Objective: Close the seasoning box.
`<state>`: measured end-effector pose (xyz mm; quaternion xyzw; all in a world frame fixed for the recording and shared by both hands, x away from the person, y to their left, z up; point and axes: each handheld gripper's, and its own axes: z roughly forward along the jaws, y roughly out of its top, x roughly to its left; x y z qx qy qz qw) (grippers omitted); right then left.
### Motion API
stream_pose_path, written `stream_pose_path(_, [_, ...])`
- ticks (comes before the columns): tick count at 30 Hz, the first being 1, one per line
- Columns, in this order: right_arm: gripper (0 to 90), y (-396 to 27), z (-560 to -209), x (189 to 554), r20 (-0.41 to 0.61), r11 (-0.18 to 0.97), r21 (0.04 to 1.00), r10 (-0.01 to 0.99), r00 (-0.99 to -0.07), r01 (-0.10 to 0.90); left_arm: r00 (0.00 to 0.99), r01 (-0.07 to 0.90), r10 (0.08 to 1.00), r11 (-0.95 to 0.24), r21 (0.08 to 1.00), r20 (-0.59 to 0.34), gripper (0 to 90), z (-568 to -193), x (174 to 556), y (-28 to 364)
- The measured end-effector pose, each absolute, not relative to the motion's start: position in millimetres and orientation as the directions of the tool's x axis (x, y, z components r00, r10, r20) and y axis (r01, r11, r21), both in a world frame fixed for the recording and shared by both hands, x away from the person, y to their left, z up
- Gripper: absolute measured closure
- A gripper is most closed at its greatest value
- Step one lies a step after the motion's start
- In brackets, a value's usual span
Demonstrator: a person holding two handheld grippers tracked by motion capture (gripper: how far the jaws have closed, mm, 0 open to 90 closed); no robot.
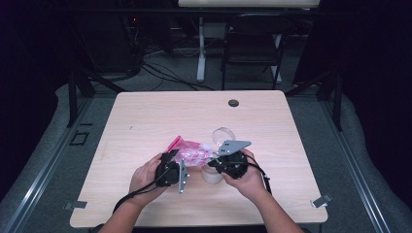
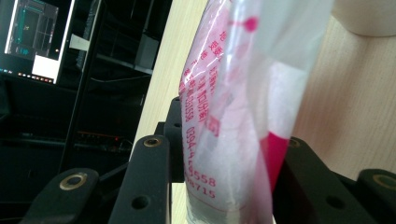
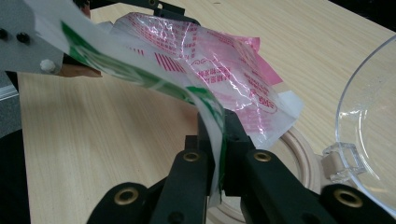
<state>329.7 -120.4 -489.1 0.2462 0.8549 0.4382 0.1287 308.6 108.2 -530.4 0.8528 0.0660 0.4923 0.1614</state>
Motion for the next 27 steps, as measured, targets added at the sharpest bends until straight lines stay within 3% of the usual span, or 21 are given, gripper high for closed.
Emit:
stream_pose_path(11, [78.9, -121, -488, 330, 0.002, 0.482, 0.822, 0.532, -0.847, 0.304, 0.566, -0.012, 0.283, -0.936, 0.351, 0.774, 71.9, -534, 312, 112])
stream_pose_path(12, [77.2, -121, -488, 330, 0.001, 0.481, 0.823, 0.532, -0.847, 0.303, 0.577, -0.008, 0.289, -0.933, 0.359, 0.764, 72.1, -535, 313, 112])
stream_pose_path(13, [75.1, -121, -487, 330, 0.001, 0.479, 0.824, 0.532, -0.847, 0.302, 0.585, -0.006, 0.342, -0.905, 0.425, 0.735, 72.2, -539, 314, 111])
stream_pose_path(14, [72.7, -121, -487, 330, 0.002, 0.472, 0.828, 0.537, -0.844, 0.302, 0.592, -0.001, 0.345, -0.903, 0.429, 0.728, 72.4, -540, 314, 112])
stream_pose_path(15, [69.3, -121, -487, 330, 0.001, 0.468, 0.831, 0.541, -0.841, 0.302, 0.595, 0.004, 0.299, -0.929, 0.369, 0.746, 72.6, -536, 315, 114])
stream_pose_path(16, [65.7, -121, -487, 331, -0.003, 0.467, 0.832, 0.545, -0.839, 0.3, 0.606, 0.007, 0.358, -0.895, 0.446, 0.71, 72.8, -541, 315, 113])
stream_pose_path(18, [58.5, -122, -487, 332, 0.003, 0.455, 0.837, 0.55, -0.835, 0.303, 0.613, 0.015, 0.363, -0.894, 0.449, 0.702, 73.2, -541, 316, 114])
stream_pose_path(27, [46.9, -121, -487, 332, -0.002, 0.445, 0.844, 0.564, -0.826, 0.301, 0.649, 0.055, 0.408, -0.867, 0.496, 0.642, 74.3, -543, 320, 119])
